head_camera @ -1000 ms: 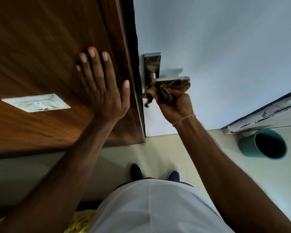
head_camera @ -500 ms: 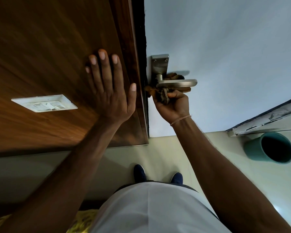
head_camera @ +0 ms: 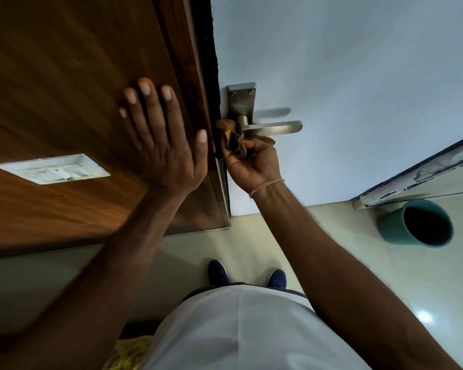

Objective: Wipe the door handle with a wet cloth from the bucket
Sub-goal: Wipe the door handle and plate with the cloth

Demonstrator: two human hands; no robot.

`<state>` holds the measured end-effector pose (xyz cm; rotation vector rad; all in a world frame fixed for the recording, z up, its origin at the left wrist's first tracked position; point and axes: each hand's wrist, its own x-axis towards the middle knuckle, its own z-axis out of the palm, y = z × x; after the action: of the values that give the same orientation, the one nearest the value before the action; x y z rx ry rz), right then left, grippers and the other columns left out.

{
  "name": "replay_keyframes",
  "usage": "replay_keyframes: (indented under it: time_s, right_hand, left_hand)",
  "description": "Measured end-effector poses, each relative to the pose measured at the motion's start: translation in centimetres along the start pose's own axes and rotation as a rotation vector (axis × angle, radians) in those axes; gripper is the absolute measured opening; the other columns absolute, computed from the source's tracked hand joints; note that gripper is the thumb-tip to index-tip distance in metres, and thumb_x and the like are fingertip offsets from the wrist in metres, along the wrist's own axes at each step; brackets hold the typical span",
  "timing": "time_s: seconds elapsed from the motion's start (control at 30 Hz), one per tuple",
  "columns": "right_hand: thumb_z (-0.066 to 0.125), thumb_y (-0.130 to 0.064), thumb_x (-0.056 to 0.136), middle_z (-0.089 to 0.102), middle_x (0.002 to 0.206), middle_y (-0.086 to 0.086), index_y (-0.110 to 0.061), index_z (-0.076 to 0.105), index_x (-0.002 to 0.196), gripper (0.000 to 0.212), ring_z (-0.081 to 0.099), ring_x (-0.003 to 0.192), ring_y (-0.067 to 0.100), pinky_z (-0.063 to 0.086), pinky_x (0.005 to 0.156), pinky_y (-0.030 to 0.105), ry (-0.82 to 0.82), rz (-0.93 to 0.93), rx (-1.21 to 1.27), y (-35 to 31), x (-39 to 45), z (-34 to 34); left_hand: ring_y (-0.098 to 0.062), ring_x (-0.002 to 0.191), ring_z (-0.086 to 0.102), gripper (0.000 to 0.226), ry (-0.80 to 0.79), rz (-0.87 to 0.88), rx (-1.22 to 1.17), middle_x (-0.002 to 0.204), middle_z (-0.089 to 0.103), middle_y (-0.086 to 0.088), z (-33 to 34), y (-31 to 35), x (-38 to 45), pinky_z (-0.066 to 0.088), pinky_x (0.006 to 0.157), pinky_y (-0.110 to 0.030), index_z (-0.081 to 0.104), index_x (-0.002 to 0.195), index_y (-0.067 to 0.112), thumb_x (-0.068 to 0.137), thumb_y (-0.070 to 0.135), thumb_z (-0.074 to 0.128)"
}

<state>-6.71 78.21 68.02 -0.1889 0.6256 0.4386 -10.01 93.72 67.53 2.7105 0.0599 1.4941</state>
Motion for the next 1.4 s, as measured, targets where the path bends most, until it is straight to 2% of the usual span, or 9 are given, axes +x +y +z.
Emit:
replay_keyframes:
  time_s: [0.2, 0.4, 0.57, 0.67, 0.83, 0.93, 1.03, 1.27, 1.4]
  right_hand:
    - [0.035, 0.013, 0.086, 0.074, 0.089, 0.033, 0.013, 0.063, 0.104, 0.033, 0.067, 0.096, 0.045, 0.05, 0.108, 0.045, 0.013, -0.06, -0.014, -1.0, -0.7, 0.0]
    - [0.036, 0.014, 0.099, 0.067, 0.118, 0.026, 0.001, 0.064, 0.102, 0.031, 0.069, 0.093, 0.042, 0.063, 0.082, 0.051, 0.042, -0.213, -0.184, -4.3, -1.2, -0.9]
    - [0.032, 0.01, 0.101, 0.065, 0.099, 0.029, 0.0, 0.053, 0.102, 0.022, 0.07, 0.097, 0.057, 0.053, 0.073, 0.05, 0.015, -0.338, -0.413, -7.1, -2.9, -1.0]
    - [0.042, -0.002, 0.104, 0.071, 0.072, 0.015, -0.001, 0.057, 0.098, 0.016, 0.075, 0.061, 0.034, 0.058, 0.058, 0.036, 0.133, -0.516, -0.483, -6.8, -3.8, -0.4]
    - [0.056, -0.03, 0.095, 0.077, 0.104, 0.008, -0.013, 0.069, 0.111, 0.027, 0.072, 0.096, 0.031, 0.06, 0.091, 0.05, 0.39, -1.107, -1.309, -6.7, -2.4, -1.9]
    - [0.056, -0.027, 0.088, 0.072, 0.12, 0.014, -0.008, 0.074, 0.12, 0.04, 0.063, 0.113, 0.04, 0.052, 0.094, 0.047, 0.239, -1.462, -1.868, -5.6, -2.5, -2.4]
    - [0.064, -0.023, 0.088, 0.071, 0.125, 0.014, -0.012, 0.074, 0.128, 0.043, 0.062, 0.111, 0.043, 0.049, 0.092, 0.048, 0.142, -1.586, -2.244, -3.2, -2.3, -2.1]
    - [0.061, -0.042, 0.1, 0.07, 0.129, 0.017, -0.008, 0.076, 0.123, 0.044, 0.061, 0.111, 0.043, 0.045, 0.101, 0.05, -0.18, -1.706, -2.558, -1.6, -1.6, -2.5]
    - [0.066, -0.011, 0.095, 0.073, 0.13, 0.01, -0.016, 0.08, 0.123, 0.032, 0.064, 0.111, 0.043, 0.047, 0.095, 0.045, -0.356, -1.847, -2.514, -4.8, -0.7, -2.9]
  left_hand:
    - [-0.052, 0.151, 0.03, 0.077, 0.0, 0.014, -0.025, 0.159, 0.041, -0.035, -0.6, 0.0, 0.2, 0.02, 0.13, -0.062, 0.033, 0.161, -0.004, 0.098, 0.037, 0.054]
    - [-0.052, 0.152, 0.03, 0.075, -0.007, 0.025, -0.04, 0.16, 0.04, -0.034, -0.8, -0.1, 0.2, 0.019, 0.131, -0.061, 0.033, 0.161, -0.002, 0.1, 0.038, 0.048]
    - [-0.053, 0.152, 0.029, 0.077, -0.007, -0.001, -0.015, 0.16, 0.04, -0.037, -0.5, 0.6, 0.2, 0.021, 0.129, -0.065, 0.033, 0.161, -0.005, 0.099, 0.037, 0.053]
    - [-0.054, 0.152, 0.029, 0.078, 0.001, -0.015, -0.011, 0.16, 0.04, -0.038, -0.4, 0.6, 0.1, 0.021, 0.129, -0.065, 0.032, 0.161, -0.006, 0.099, 0.036, 0.053]
    - [-0.053, 0.152, 0.03, 0.076, 0.005, -0.012, -0.019, 0.16, 0.041, -0.037, -0.6, 0.4, 0.1, 0.024, 0.129, -0.066, 0.033, 0.161, -0.005, 0.1, 0.036, 0.052]
    - [-0.053, 0.153, 0.03, 0.077, 0.006, -0.014, -0.017, 0.16, 0.041, -0.037, -0.6, 0.4, 0.2, 0.022, 0.13, -0.064, 0.033, 0.161, -0.004, 0.099, 0.036, 0.053]
    - [-0.052, 0.153, 0.031, 0.078, 0.013, -0.011, -0.016, 0.161, 0.041, -0.035, -0.6, 0.4, 0.2, 0.021, 0.131, -0.062, 0.032, 0.163, -0.003, 0.098, 0.036, 0.054]
    - [-0.05, 0.155, 0.029, 0.074, -0.016, 0.013, -0.034, 0.163, 0.039, -0.034, -1.1, 0.0, 0.0, 0.018, 0.133, -0.059, 0.029, 0.165, 0.0, 0.104, 0.038, 0.048]
    - [-0.05, 0.156, 0.028, 0.075, -0.029, 0.011, -0.048, 0.165, 0.038, -0.033, -1.2, 0.0, -0.1, 0.018, 0.133, -0.059, 0.027, 0.166, 0.001, 0.104, 0.038, 0.047]
